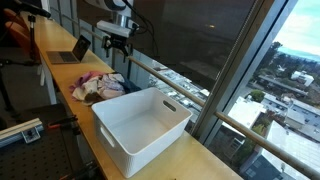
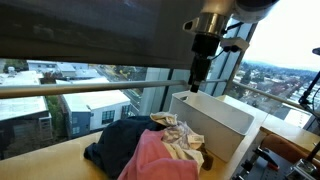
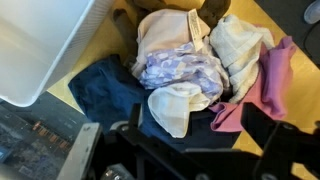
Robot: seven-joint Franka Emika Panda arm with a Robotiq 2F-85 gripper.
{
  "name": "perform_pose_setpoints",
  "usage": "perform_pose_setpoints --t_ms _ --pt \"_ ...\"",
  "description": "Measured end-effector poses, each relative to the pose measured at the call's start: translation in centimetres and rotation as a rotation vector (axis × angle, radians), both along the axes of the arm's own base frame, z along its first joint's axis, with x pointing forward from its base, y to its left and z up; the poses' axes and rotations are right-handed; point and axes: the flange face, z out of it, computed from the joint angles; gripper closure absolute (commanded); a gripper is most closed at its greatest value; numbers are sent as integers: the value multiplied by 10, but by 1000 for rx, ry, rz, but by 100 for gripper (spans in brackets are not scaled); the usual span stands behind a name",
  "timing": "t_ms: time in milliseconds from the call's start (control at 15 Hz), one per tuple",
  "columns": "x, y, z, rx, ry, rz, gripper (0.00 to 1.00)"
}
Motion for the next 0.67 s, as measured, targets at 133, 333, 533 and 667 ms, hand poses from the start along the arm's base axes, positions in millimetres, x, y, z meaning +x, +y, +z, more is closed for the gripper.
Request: perform_pose_setpoints --t_ms 133,333,533,667 --pt "8 7 -18 9 10 16 0" --pt "13 22 -47 16 48 44 0" --pt "7 32 -83 12 107 60 0" --pt "5 33 -106 8 143 65 0"
